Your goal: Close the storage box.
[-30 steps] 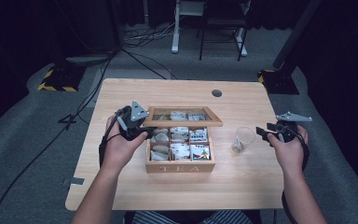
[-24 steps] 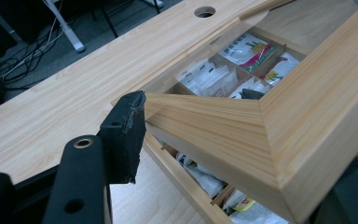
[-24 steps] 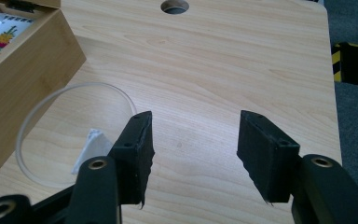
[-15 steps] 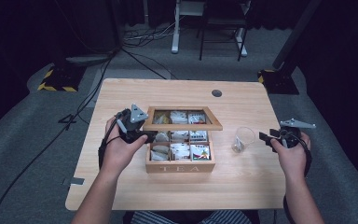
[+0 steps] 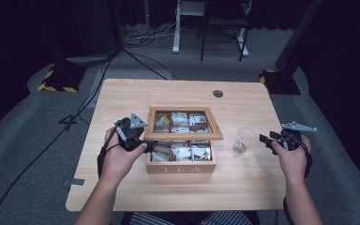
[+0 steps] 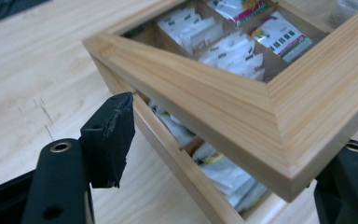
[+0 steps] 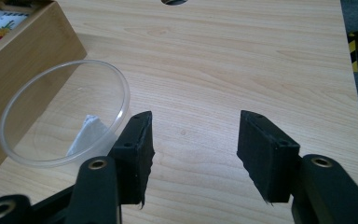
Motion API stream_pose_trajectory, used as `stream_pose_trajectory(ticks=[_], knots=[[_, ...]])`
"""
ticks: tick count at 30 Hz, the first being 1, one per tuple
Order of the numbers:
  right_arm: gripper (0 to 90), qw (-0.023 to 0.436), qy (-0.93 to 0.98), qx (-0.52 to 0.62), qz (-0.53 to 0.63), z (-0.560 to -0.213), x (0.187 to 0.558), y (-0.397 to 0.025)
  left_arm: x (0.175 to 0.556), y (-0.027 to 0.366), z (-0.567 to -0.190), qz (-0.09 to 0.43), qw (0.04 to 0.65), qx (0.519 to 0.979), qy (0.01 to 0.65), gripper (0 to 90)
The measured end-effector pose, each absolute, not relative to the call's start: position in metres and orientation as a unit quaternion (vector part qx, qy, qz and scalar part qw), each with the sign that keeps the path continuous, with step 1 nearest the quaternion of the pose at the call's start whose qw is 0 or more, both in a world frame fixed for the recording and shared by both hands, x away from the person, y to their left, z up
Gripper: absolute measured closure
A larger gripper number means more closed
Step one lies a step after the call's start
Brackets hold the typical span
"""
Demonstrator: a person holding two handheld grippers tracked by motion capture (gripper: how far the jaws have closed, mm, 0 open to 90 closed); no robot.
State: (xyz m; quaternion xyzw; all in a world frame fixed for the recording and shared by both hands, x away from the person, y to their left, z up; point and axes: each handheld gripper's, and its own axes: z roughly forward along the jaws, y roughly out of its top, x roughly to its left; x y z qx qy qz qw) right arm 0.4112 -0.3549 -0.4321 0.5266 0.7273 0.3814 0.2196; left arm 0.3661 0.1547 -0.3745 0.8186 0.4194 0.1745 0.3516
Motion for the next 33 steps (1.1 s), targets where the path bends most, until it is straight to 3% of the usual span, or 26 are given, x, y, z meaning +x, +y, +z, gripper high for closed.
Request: stream_pose_trajectory(ticks=[4, 16, 33], knots=[[46.4, 0.217, 0.724, 0.528, 0.387, -0.434, 0.410, -0.355, 0.362, 0.156, -0.380, 0.170, 0.341, 0.822, 0.423, 31.7], [46.4, 0.211, 0.724, 0.526, 0.393, -0.436, 0.414, -0.353, 0.352, 0.154, -0.390, 0.154, 0.318, 0.834, 0.424, 43.8], [46.4, 0.208, 0.725, 0.524, 0.397, -0.439, 0.417, -0.352, 0.346, 0.146, -0.396, 0.114, 0.314, 0.853, 0.402, 43.3]])
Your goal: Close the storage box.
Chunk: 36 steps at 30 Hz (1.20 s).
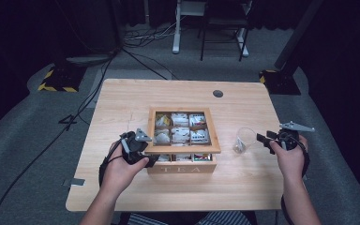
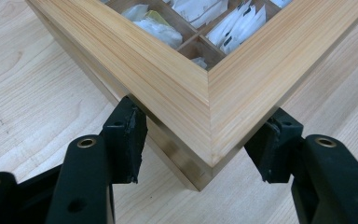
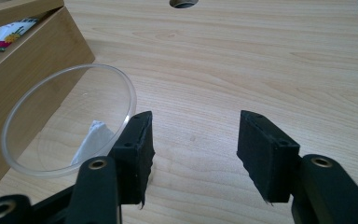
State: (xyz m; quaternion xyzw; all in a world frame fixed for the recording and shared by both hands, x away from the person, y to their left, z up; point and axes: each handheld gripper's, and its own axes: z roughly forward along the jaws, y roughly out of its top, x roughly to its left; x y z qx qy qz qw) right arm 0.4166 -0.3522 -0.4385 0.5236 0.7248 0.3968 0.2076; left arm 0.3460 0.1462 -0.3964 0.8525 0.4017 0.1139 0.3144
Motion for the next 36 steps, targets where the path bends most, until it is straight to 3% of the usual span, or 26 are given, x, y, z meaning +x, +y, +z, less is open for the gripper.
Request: stream_pose_trajectory(ticks=[23, 36], knots=[[46.4, 0.195, 0.733, 0.516, 0.399, -0.441, 0.425, -0.343, 0.338, 0.151, -0.410, 0.095, 0.288, 0.872, 0.384, 42.6], [46.8, 0.193, 0.730, 0.532, 0.383, -0.446, 0.427, -0.359, 0.337, 0.150, -0.419, 0.089, 0.273, 0.878, 0.383, 42.3]])
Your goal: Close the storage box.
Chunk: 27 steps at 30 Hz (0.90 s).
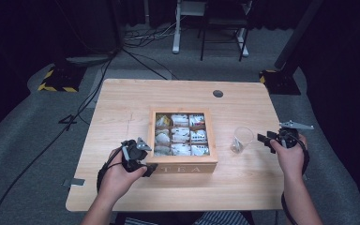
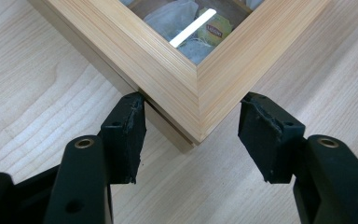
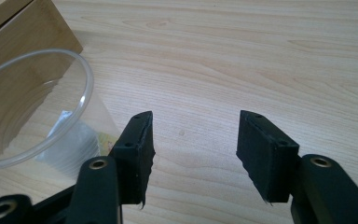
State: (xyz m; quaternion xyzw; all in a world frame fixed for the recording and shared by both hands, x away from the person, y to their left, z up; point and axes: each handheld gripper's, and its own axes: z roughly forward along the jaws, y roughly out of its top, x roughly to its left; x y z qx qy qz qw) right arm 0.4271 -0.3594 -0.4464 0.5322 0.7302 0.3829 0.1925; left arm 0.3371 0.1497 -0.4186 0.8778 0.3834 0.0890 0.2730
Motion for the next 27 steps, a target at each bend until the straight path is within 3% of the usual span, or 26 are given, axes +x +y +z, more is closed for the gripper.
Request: stream_pose_trajectory(ticks=[7, 16, 27], knots=[[46.7, 0.190, 0.731, 0.534, 0.379, -0.450, 0.428, -0.361, 0.337, 0.150, -0.419, 0.084, 0.267, 0.880, 0.384, 42.1], [46.7, 0.188, 0.733, 0.536, 0.375, -0.453, 0.428, -0.361, 0.334, 0.161, -0.407, 0.089, 0.309, 0.862, 0.392, 39.3], [44.3, 0.193, 0.732, 0.534, 0.377, -0.456, 0.427, -0.367, 0.336, 0.193, -0.388, 0.157, 0.341, 0.835, 0.402, 27.1]])
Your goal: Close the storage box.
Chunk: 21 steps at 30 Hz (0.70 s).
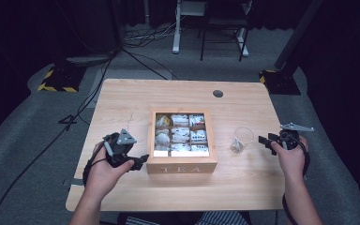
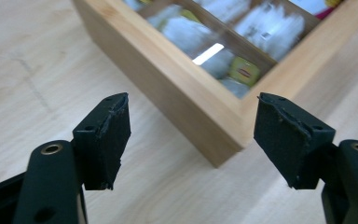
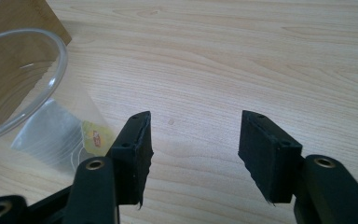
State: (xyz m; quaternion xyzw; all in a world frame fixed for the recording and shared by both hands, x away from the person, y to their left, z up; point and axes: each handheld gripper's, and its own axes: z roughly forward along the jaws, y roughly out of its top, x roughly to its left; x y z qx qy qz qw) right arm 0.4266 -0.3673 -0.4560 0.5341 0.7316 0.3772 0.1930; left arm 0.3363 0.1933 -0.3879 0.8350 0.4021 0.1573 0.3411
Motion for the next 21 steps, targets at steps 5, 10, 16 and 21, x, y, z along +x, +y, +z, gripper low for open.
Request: stream_pose_trajectory(ticks=[5, 10, 16, 21], knots=[[40.7, 0.196, 0.737, 0.527, 0.376, -0.460, 0.427, -0.369, 0.342, 0.219, -0.387, 0.206, 0.350, 0.813, 0.418, 25.2], [37.4, 0.199, 0.740, 0.525, 0.371, -0.466, 0.426, -0.374, 0.350, 0.244, -0.392, 0.220, 0.357, 0.788, 0.451, 24.6], [35.5, 0.200, 0.745, 0.519, 0.368, -0.476, 0.427, -0.379, 0.364, 0.262, -0.411, 0.219, 0.358, 0.768, 0.485, 24.6], [34.6, 0.198, 0.749, 0.518, 0.362, -0.484, 0.428, -0.382, 0.374, 0.272, -0.427, 0.218, 0.354, 0.758, 0.503, 24.4]])
